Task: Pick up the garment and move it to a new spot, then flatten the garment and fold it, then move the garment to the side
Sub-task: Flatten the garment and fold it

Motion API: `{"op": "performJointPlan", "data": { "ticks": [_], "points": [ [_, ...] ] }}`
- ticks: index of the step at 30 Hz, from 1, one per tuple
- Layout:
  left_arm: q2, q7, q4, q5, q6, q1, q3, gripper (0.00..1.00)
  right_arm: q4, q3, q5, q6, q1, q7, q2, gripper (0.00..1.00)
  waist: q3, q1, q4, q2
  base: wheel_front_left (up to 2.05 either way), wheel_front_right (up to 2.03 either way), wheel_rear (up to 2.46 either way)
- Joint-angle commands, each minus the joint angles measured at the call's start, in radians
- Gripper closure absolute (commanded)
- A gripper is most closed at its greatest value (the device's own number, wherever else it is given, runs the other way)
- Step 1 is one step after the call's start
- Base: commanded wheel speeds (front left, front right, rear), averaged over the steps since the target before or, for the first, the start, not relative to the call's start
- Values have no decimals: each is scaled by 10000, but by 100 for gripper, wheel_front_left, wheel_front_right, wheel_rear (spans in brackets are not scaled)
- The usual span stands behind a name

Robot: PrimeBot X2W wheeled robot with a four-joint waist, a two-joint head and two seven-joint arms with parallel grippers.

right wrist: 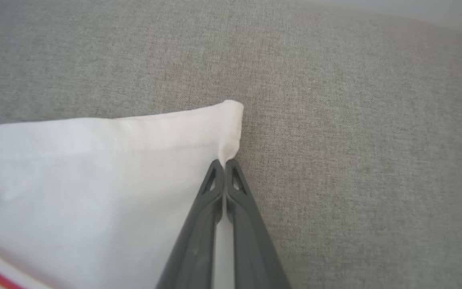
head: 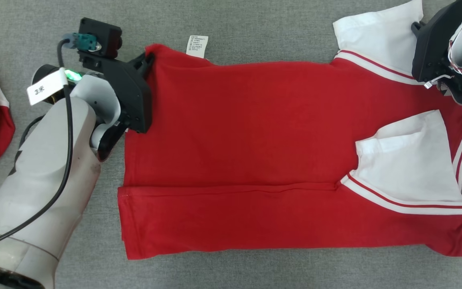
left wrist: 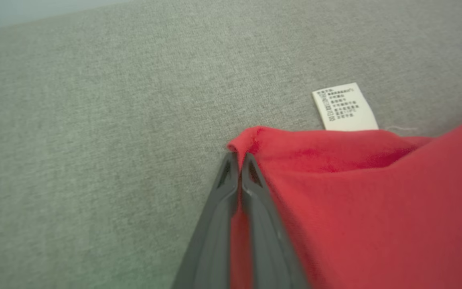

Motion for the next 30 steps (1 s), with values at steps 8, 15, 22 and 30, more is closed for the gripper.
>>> {"op": "performJointPlan", "data": {
  "ticks": [8, 15, 22, 30],
  "points": [
    [294, -784, 263, 95, 31, 288, -95, 100, -413, 444, 185, -26, 387, -1266, -87, 100, -358, -1, -117, 0, 0, 0, 0],
    [276, -1758, -133, 193, -47, 847, -373, 100, -1200, 999, 990, -26, 1152, -1312, -511, 100, -874, -1, -182, 0, 0, 0, 0],
    [336, -3065, -696, 362, 237, 1754, -440, 100, -2695, 1400, 1824, -26, 2434, -2158, -1449, 100, -1372, -1, -159, 0, 0, 0, 0],
    [509, -3970, -1363, 622, 824, 2630, -319, 100, -3885, 1310, 2417, -26, 3911, -3073, -2193, 100, -1688, -1, -171, 0, 0, 0, 0]
  ]
}}
